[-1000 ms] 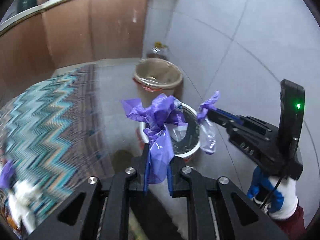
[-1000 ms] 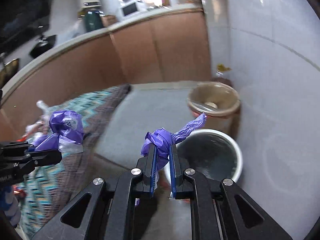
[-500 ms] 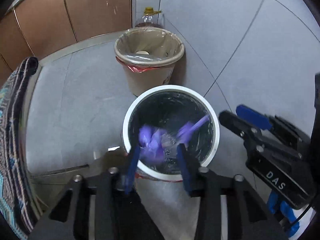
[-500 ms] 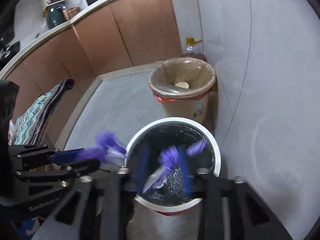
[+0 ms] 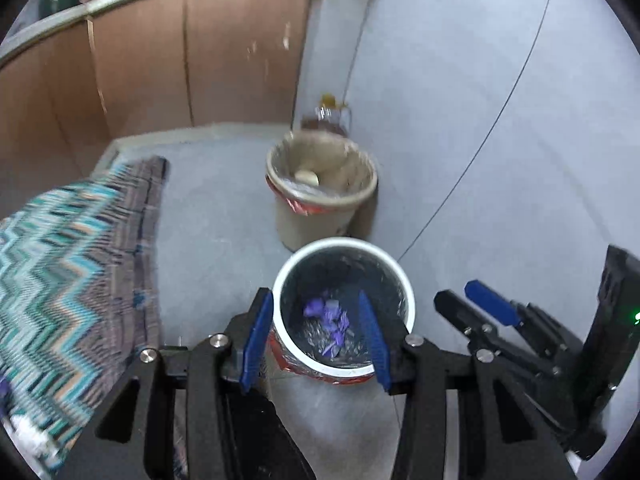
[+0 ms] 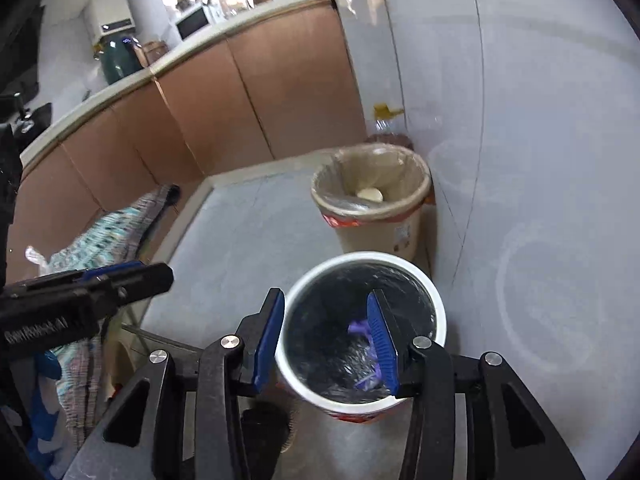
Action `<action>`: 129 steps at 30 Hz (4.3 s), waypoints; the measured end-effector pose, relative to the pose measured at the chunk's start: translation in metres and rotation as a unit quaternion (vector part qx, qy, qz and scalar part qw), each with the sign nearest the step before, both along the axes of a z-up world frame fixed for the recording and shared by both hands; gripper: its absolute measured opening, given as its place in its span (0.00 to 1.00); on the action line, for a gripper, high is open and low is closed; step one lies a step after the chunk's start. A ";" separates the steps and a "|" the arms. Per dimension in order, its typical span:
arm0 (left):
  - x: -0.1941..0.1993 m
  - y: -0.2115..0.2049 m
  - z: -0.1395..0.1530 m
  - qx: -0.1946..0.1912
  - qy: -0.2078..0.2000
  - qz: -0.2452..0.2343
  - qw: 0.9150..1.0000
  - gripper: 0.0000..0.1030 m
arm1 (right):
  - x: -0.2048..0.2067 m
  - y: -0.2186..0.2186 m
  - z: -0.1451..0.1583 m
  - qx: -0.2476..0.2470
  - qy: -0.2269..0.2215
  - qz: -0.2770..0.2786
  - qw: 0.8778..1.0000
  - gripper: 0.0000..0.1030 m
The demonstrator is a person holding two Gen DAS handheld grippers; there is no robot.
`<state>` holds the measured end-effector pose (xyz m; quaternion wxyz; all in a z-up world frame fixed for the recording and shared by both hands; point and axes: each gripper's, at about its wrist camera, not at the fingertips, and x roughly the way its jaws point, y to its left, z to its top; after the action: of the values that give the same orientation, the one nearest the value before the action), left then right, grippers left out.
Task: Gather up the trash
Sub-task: 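Return both tools to the table above the remaining trash, then grasp the red snack wrapper with the left tool while the right tool grasps a white tissue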
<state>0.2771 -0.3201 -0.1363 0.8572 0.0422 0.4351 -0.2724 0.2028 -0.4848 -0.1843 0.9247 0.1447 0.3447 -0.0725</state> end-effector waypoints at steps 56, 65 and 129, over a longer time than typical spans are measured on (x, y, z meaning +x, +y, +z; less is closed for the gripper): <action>-0.223 0.420 -0.011 -0.096 -0.080 0.074 0.989 0.56 | -0.081 0.302 0.099 -0.021 -0.078 0.271 0.959 0.49; -0.223 0.395 -0.040 -0.052 -0.071 0.036 0.995 0.56 | -0.065 0.338 0.067 -0.017 -0.025 0.306 0.951 0.49; -0.244 0.419 -0.002 -0.095 -0.085 0.128 0.984 0.19 | -0.074 0.361 0.029 0.020 0.000 0.381 0.924 0.00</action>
<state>0.0333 0.0984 -0.1383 0.9189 -0.0725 0.3347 -0.1959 0.1285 -0.1240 -0.1551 0.8793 0.0210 0.3754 0.2924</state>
